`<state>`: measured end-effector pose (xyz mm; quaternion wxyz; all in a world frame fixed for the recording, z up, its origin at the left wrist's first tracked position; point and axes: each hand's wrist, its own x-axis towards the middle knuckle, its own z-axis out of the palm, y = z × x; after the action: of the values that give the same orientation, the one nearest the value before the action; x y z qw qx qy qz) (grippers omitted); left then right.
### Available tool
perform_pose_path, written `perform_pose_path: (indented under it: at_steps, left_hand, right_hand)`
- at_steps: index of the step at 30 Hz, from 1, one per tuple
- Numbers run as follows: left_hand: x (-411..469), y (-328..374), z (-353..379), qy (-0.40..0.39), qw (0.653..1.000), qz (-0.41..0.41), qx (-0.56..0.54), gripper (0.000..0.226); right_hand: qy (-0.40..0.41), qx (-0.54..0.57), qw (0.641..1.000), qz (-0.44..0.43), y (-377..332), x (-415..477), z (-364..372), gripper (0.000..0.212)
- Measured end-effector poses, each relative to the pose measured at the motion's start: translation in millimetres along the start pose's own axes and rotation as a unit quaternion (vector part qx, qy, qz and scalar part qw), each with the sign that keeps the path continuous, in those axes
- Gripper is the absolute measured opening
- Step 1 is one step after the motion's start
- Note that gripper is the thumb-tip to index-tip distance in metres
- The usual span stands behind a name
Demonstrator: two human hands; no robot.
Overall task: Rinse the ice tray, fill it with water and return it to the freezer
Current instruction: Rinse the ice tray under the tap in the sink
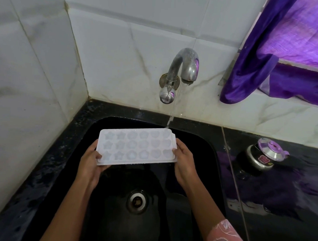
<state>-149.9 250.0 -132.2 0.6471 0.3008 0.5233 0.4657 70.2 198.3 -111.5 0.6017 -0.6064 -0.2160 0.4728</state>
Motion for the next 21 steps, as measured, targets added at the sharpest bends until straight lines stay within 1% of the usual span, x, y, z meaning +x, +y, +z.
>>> perform_pose_path:
  at_steps: [5,12,17,21]
  left_hand:
    - [5,0,3,-0.016,1.000,0.009,-0.012,0.059]
    - [13,-5,21,-0.013,0.997,0.007,-0.073,0.046]
    - [8,-6,42,-0.045,0.994,0.017,-0.101,0.044]
    - [3,-10,63,-0.075,0.990,0.008,-0.122,0.041]
  right_hand:
    - [0.018,0.003,1.000,0.006,-3,7,-2,0.039]
    - [0.041,0.032,0.999,-0.008,-19,9,-13,0.036]
    - [0.067,0.047,0.997,-0.013,-27,13,-31,0.035]
    - [0.091,0.074,0.993,-0.006,-32,14,-53,0.036]
